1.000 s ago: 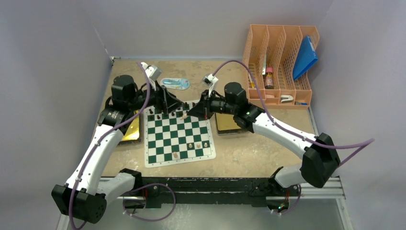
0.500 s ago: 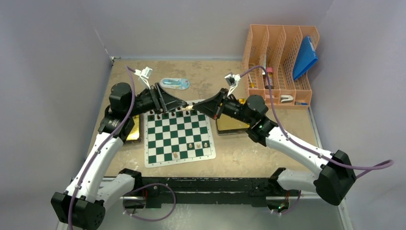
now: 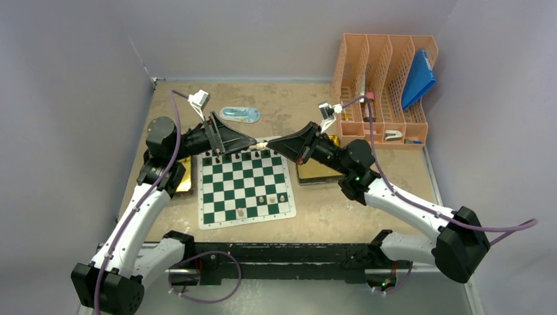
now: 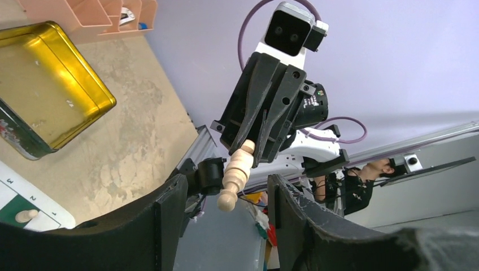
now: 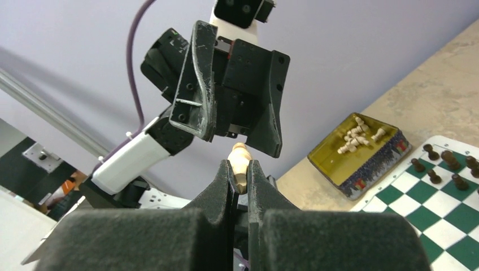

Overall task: Set up the chess pieces on the board
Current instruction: Pick up the chess piece from the storage box.

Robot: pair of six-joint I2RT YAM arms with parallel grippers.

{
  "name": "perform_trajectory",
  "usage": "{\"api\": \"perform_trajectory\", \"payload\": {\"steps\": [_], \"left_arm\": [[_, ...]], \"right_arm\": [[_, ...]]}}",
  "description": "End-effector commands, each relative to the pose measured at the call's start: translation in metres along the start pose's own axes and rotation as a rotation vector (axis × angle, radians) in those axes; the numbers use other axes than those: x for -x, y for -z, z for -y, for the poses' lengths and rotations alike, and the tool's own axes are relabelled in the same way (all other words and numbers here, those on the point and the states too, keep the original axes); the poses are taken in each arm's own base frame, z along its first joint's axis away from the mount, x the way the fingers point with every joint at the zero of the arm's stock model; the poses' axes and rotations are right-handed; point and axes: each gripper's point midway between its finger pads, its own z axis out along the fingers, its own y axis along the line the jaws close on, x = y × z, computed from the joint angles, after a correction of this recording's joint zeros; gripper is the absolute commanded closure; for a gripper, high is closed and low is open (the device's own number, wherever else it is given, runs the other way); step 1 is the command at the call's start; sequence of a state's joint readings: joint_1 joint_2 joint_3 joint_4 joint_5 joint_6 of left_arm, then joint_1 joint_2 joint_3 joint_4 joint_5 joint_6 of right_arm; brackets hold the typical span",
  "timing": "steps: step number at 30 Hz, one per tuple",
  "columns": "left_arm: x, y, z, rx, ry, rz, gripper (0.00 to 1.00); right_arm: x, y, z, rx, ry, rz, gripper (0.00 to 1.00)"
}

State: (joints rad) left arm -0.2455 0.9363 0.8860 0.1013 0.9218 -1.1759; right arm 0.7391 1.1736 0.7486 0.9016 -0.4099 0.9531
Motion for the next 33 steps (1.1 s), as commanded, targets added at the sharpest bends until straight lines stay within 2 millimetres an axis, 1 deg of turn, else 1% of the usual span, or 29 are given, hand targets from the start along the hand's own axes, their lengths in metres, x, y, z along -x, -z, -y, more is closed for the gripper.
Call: {"api": "perform_trajectory", "payload": {"steps": [1,4,9,15,18,22,27,31,33], "left_arm": [[-0.004,0.003,0.021,-0.081,-0.029,-0.024,0.47],[-0.006,0.003,0.026,-0.107,-0.022,-0.039,0.52],[-0.009,0.005,0.025,-0.106,-0.022,-0.048,0.56],[-0.010,0.003,0.019,-0.102,-0.014,-0.051,0.57],[-0.010,0.003,0.016,-0.097,-0.009,-0.055,0.63],[-0.010,0.002,0.009,-0.068,0.007,-0.042,0.65],[-0.011,0.003,0.008,-0.075,0.015,-0.037,0.65],[-0.012,0.001,0.005,-0.071,0.026,-0.049,0.67],[-0.013,0.001,0.002,-0.069,0.031,-0.050,0.70]], "right_arm": [[0.018,0.000,-0.028,0.108,-0.001,0.065,1.00],[0.017,0.001,-0.028,0.115,-0.018,0.074,1.00],[0.014,-0.001,-0.024,0.121,-0.044,0.072,1.00],[0.008,-0.001,-0.017,0.123,-0.063,0.068,1.00],[0.008,0.000,-0.015,0.117,-0.069,0.070,1.00],[0.009,0.002,-0.017,0.125,-0.071,0.082,1.00],[0.008,0.005,-0.015,0.115,-0.077,0.087,1.00],[0.008,0.006,-0.017,0.130,-0.083,0.094,1.00],[0.007,0.005,-0.018,0.138,-0.084,0.089,1.00]]}}
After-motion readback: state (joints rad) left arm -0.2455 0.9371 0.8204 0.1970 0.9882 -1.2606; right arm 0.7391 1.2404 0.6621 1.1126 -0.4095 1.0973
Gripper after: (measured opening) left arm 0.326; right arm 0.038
